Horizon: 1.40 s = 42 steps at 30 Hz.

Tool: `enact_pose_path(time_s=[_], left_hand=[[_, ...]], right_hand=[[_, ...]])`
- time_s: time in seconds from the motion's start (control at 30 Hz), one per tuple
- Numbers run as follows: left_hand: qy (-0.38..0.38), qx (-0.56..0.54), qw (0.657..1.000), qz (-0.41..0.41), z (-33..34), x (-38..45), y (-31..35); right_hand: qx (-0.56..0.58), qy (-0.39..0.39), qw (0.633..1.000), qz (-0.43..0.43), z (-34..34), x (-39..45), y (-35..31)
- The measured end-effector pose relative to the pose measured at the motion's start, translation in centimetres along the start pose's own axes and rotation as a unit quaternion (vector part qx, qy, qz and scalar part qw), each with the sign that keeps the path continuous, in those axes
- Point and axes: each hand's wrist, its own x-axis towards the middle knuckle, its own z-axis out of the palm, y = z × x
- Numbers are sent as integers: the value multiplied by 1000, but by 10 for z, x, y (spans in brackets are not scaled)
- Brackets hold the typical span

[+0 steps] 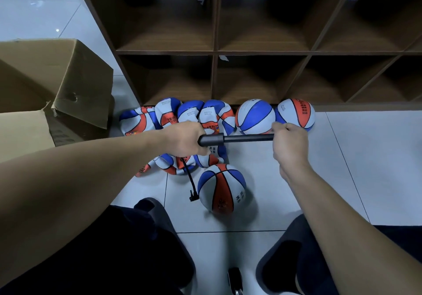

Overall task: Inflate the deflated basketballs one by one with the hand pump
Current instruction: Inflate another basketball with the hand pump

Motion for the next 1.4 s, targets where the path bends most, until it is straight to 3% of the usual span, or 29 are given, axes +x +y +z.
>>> enact_pose_path(time_s=[0.2,0.5,0.7,0.8,0.9,1.0,1.13,1.27,1.4], left_hand=[[45,46,998,1,5,-6,19],[106,78,991,21,10,-8,57],[105,69,992,13,10,-7,53],[101,75,992,7,7,-6,48],[109,81,991,-1,5,-7,45],[114,82,990,-7,6,-6,43],[125,82,988,-30,7,-3,38],[113,85,989,-45,7,0,30],[99,96,987,-77,11,3,14]], right_hand=[[-66,31,994,-79,17,-17,4],[-66,-3,990,-123,40,-49,7],[-63,-57,987,-138,40,-47,4],[1,-76,989,-124,40,-43,13],[64,-67,994,-54,40,-34,35],[-52,-79,992,-79,43,-23,68],[-236,-153,940,-193,56,-16,113],[-359,-268,852,-272,69,-18,135],[-497,-280,741,-355,70,-21,142]])
